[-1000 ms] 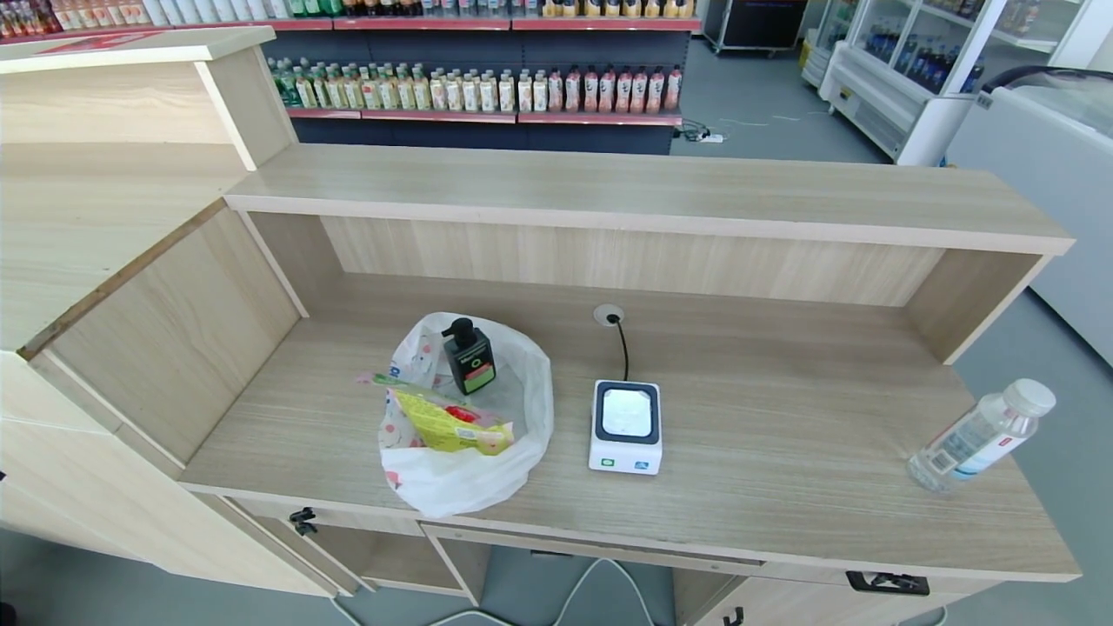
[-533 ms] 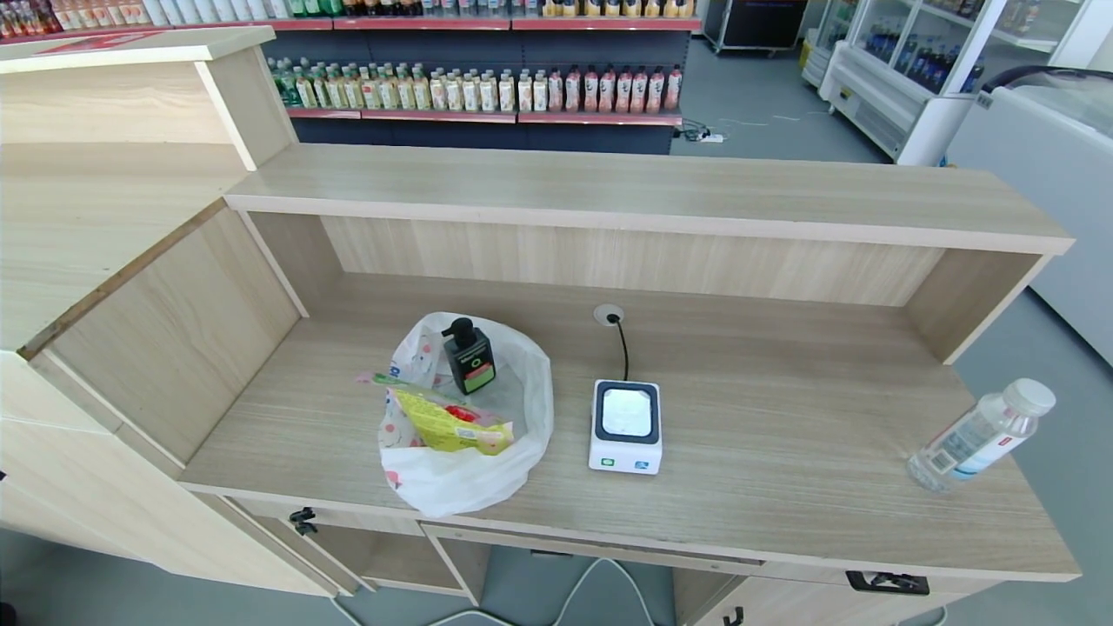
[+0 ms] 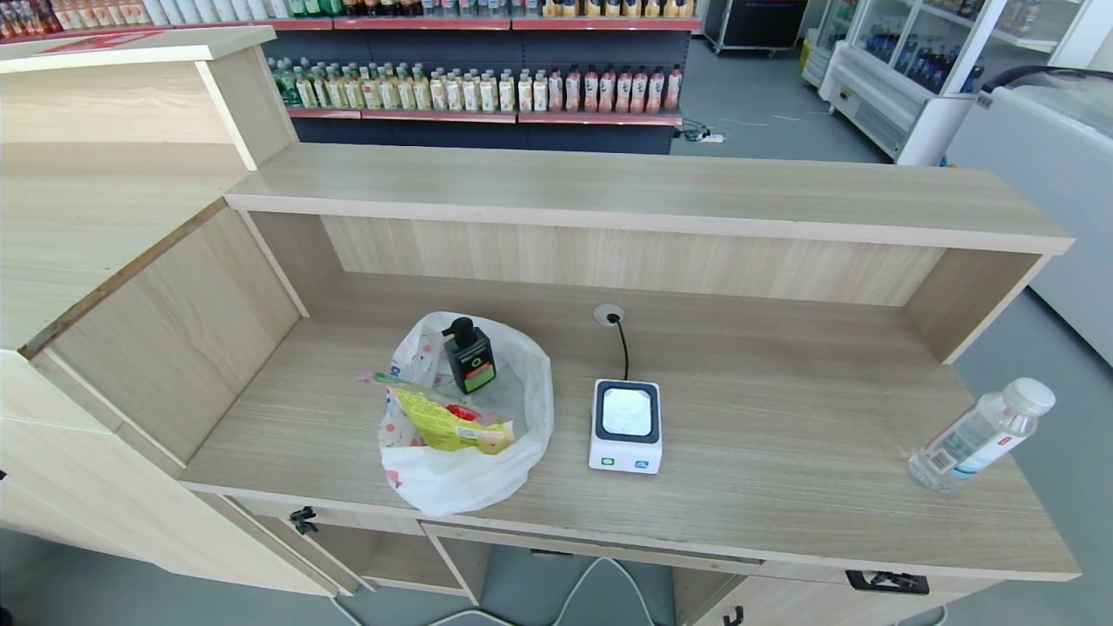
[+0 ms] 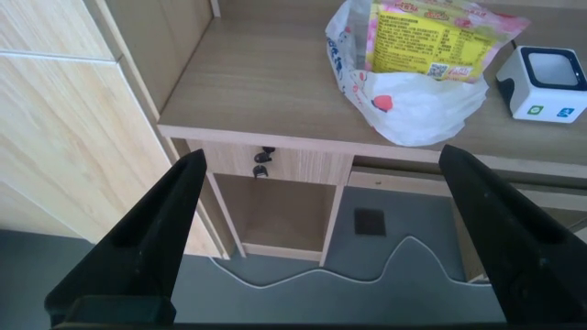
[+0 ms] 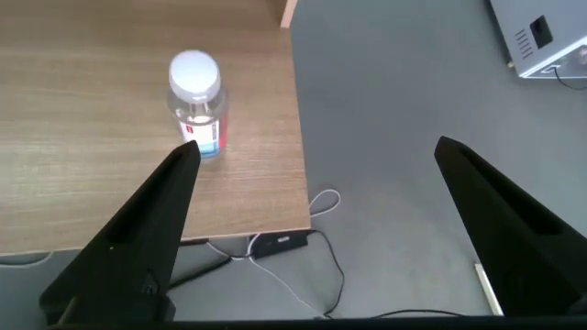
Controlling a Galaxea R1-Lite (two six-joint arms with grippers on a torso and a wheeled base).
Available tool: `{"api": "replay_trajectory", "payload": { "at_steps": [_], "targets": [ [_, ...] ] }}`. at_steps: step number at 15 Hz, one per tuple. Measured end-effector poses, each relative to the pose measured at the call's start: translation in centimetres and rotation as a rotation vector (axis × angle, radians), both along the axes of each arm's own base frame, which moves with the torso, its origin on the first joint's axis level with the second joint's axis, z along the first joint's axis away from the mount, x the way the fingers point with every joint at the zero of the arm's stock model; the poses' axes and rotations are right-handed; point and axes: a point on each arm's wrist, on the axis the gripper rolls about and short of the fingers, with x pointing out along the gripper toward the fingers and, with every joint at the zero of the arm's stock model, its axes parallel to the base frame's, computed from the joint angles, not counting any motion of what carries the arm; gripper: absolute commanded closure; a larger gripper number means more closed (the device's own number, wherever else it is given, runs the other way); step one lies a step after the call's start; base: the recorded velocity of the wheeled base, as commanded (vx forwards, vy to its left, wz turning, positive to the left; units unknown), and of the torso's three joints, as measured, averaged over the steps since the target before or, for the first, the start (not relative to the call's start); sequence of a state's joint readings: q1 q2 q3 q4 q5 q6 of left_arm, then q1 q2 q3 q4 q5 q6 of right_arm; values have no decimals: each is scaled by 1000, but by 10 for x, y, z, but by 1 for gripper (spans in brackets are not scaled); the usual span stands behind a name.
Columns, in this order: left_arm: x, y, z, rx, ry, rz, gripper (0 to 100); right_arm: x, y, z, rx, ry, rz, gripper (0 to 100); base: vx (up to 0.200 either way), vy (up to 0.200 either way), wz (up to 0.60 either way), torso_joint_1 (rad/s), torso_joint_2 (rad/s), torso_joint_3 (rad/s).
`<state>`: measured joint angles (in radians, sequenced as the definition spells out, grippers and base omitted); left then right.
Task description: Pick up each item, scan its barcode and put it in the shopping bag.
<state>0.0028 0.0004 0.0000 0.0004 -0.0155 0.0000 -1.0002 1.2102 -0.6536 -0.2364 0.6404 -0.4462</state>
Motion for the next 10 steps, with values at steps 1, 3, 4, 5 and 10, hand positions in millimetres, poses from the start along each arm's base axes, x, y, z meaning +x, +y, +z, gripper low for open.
{"api": "replay_trajectory", "payload": {
  "at_steps": [1, 3, 4, 5, 10],
  "targets": [
    [0, 0, 0, 0, 0, 0, 0, -3, 4, 10, -10, -18, -2, 0, 0, 0, 0, 0, 0, 0],
    [0, 0, 0, 0, 0, 0, 0, -6, 10, 28, -4, -19, -4, 0, 0, 0, 0, 0, 0, 0],
    [0, 0, 0, 0, 0, 0, 0, -8, 13, 36, 16, -7, -6, 0, 0, 0, 0, 0, 0, 0],
    [0, 0, 0, 0, 0, 0, 0, -9, 14, 43, 14, -7, -6, 0, 0, 0, 0, 0, 0, 0],
    [0, 0, 0, -7, 0, 0, 0, -12, 19, 54, -27, -29, -4, 0, -80, 0, 0, 1, 1, 1]
  ]
}}
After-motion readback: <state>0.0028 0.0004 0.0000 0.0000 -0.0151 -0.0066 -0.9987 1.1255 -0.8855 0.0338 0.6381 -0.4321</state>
